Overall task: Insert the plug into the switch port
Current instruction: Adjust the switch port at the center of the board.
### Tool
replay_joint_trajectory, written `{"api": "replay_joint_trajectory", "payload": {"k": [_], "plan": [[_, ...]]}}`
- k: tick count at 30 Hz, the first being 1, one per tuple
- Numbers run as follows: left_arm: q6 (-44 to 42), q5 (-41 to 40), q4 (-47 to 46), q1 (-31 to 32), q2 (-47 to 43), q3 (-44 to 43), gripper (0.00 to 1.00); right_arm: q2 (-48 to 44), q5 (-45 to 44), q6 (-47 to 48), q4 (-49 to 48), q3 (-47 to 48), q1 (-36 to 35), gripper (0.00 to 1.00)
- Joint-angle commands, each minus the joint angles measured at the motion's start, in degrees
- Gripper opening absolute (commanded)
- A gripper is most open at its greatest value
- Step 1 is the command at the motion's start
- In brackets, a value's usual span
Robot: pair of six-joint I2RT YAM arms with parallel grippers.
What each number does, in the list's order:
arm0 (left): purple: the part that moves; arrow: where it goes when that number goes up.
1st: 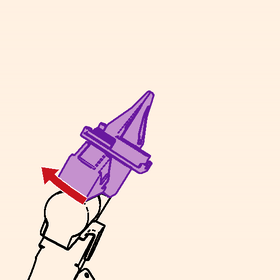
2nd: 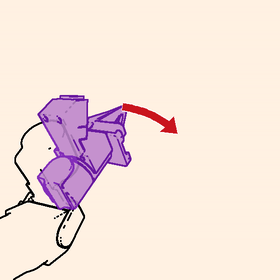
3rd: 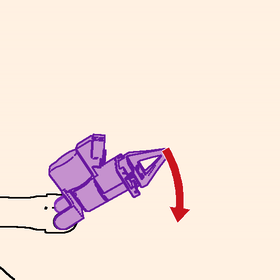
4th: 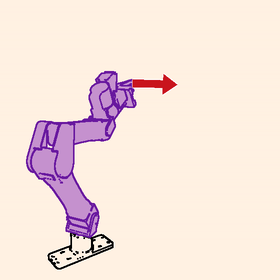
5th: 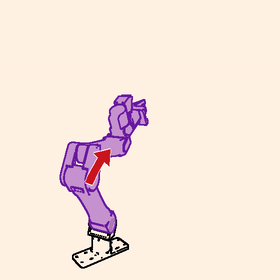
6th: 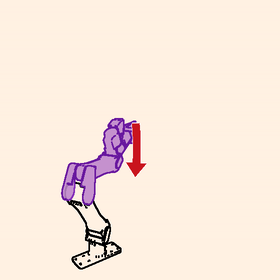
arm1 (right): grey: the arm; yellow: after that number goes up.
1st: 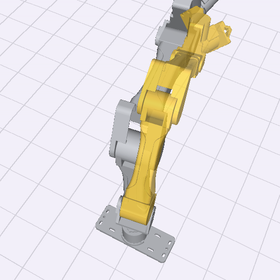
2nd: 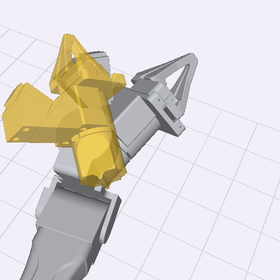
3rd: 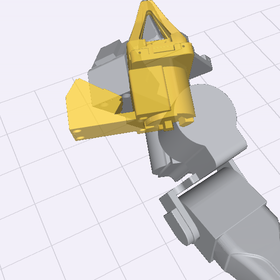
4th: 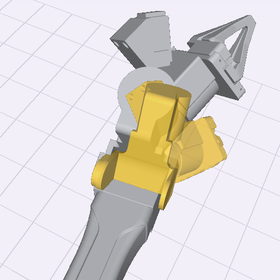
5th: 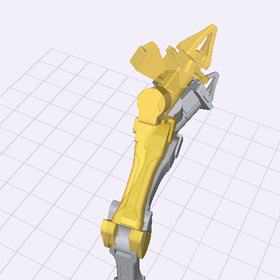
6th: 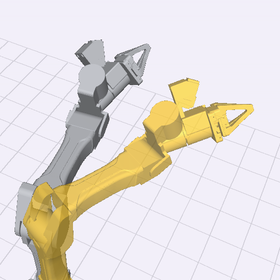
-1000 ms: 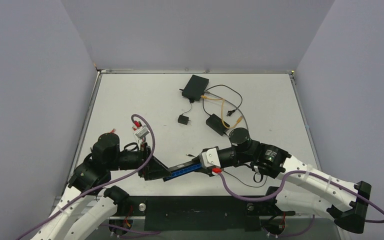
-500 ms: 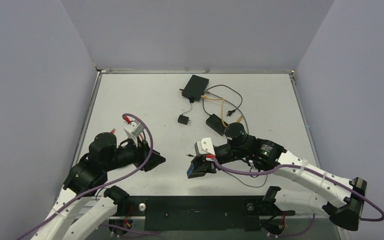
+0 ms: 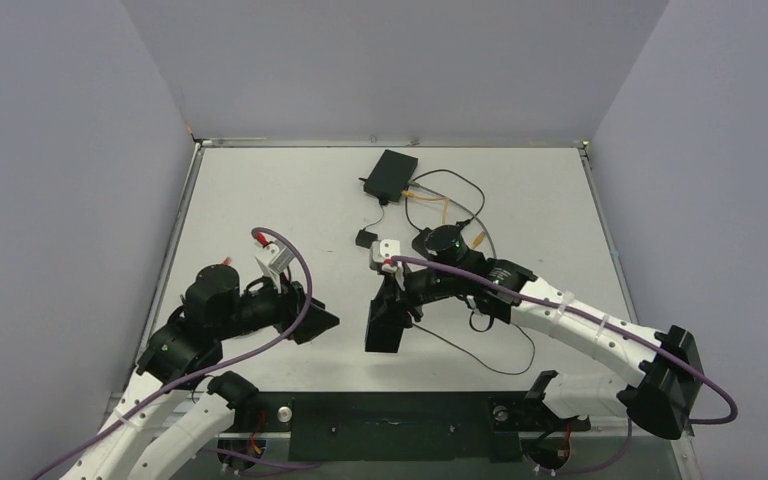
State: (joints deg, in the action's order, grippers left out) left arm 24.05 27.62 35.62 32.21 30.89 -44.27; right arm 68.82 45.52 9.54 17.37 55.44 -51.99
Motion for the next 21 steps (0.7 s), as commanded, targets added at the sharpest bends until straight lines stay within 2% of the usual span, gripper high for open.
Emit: {"api": "replay_joint_trajectory", "payload": {"k": [1,4,7,12,14,18,21], "plan": [[3.91,3.35,-7.76,-0.04,1.62,1.30,0.57,1.76,2.55,-8.39,-7.15,6.35,1.43,0.00],[5.70,2.41,-8.29,-0.04,3.24,2.23,0.58,2.87,1.83,-10.37,-8.44,7.95,1.98,0.00],[7.47,3.25,-12.84,-0.02,3.41,4.69,0.59,4.70,2.11,-16.02,-10.37,9.83,3.26,0.00],[8.27,3.78,-17.05,0.00,2.06,7.07,0.83,9.77,5.55,-23.93,-12.85,13.28,6.26,0.00],[8.62,3.59,-18.61,0.04,1.36,7.89,0.88,11.81,7.61,-26.72,-13.71,14.53,6.98,0.00],[9.23,3.38,-22.56,0.05,0.77,10.14,0.92,15.15,11.60,-30.98,-16.04,16.04,7.77,0.00],[9.79,3.54,-24.90,0.01,1.36,12.15,0.93,17.27,13.82,-37.92,-24.68,15.19,8.02,0.00]]}}
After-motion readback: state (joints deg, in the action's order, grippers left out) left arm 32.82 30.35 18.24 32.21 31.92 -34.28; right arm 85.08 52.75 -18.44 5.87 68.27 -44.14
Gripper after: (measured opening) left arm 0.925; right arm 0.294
